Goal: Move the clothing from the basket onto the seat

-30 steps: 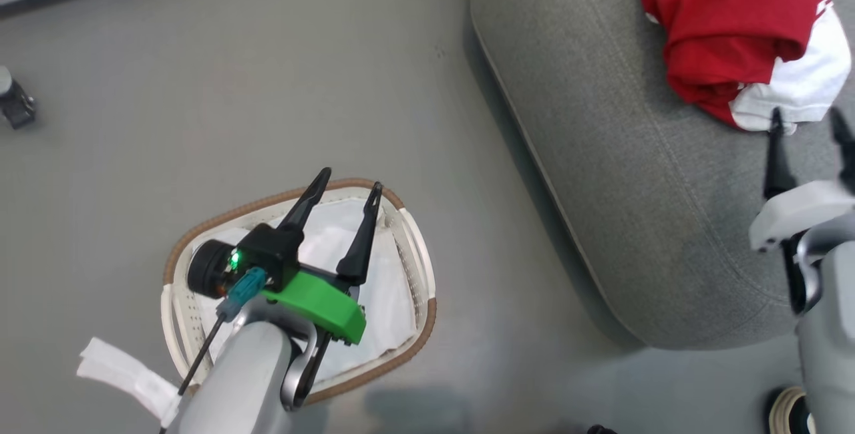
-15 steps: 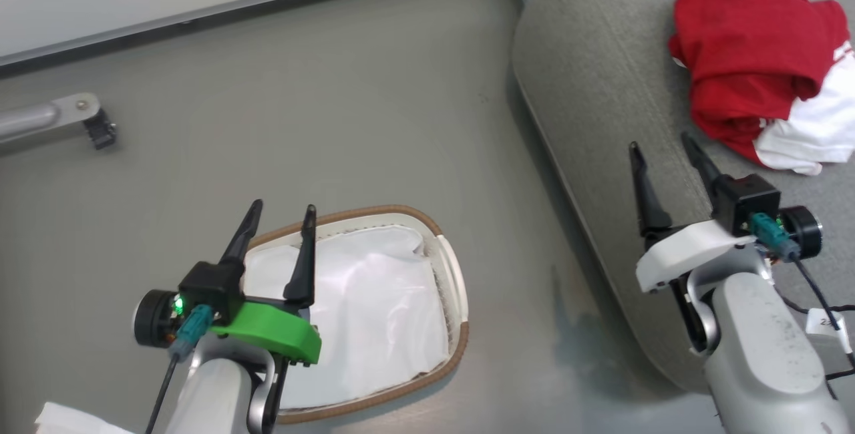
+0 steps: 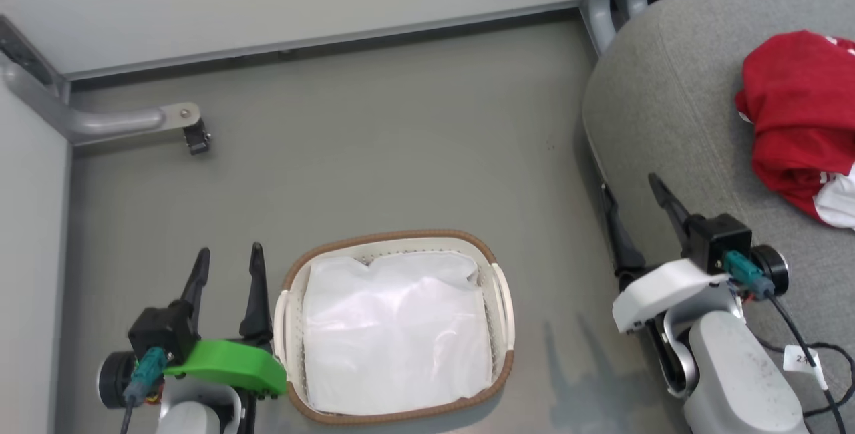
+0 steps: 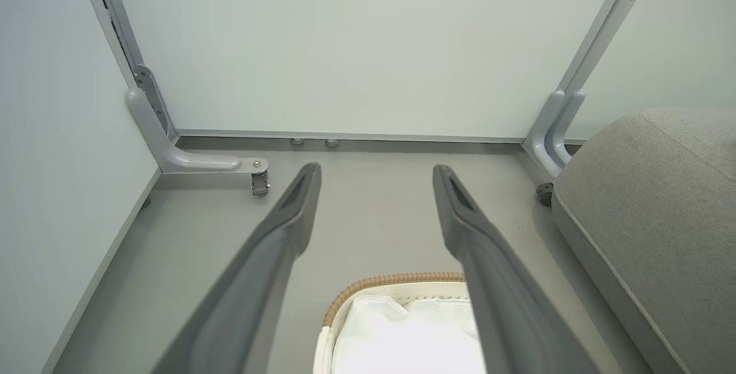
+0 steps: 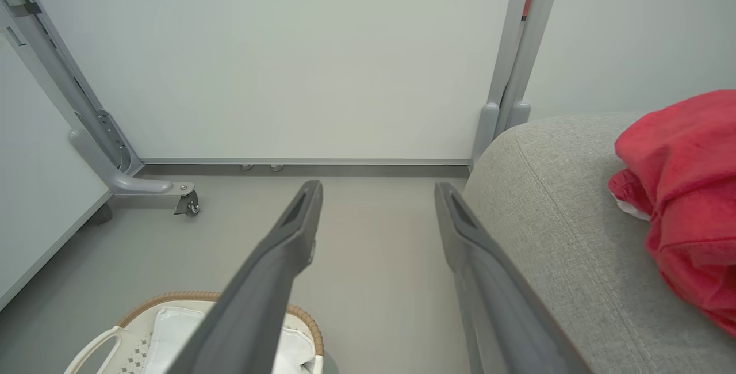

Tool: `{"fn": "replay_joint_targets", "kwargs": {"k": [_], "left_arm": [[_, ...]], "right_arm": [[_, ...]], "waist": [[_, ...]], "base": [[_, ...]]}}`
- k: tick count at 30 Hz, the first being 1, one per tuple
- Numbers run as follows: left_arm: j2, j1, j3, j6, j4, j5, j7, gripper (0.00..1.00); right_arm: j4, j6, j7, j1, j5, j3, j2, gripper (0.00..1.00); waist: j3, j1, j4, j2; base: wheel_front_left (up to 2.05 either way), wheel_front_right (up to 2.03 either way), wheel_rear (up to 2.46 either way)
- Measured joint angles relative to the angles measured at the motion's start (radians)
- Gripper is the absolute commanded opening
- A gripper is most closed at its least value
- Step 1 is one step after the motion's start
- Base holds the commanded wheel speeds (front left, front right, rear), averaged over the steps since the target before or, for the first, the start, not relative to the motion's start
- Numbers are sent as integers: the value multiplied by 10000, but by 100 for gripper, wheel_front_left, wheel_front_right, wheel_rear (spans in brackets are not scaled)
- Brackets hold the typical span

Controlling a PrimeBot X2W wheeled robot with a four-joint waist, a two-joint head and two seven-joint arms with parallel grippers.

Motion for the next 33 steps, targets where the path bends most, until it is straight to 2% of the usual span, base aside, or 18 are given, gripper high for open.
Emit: {"fn": "replay_joint_targets", "kwargs": {"k": [14, 15, 21, 33], "left_arm": [[-15, 1104, 117, -165, 150, -692, 0, 100], [-17, 1133, 117, -165, 201, -696, 0, 0], [-69, 1187, 109, -165, 581, -851, 90, 0], [-71, 1183, 332, -167, 410, -2897, 677, 0]], "right_arm": [[121, 0, 0, 1367, 316, -8, 36, 100], [159, 0, 2, 1418, 316, -10, 40, 0], [552, 2, 117, 1743, 502, -25, 102, 0], [234, 0, 704, 1825, 2777, -337, 102, 0]], "waist": [[-1124, -1, 354, 0], [-1146, -1, 358, 0], [-1166, -1, 365, 0], [-1240, -1, 389, 0]], "base": [[0, 0, 0], [0, 0, 0], [0, 0, 0], [0, 0, 0]]}}
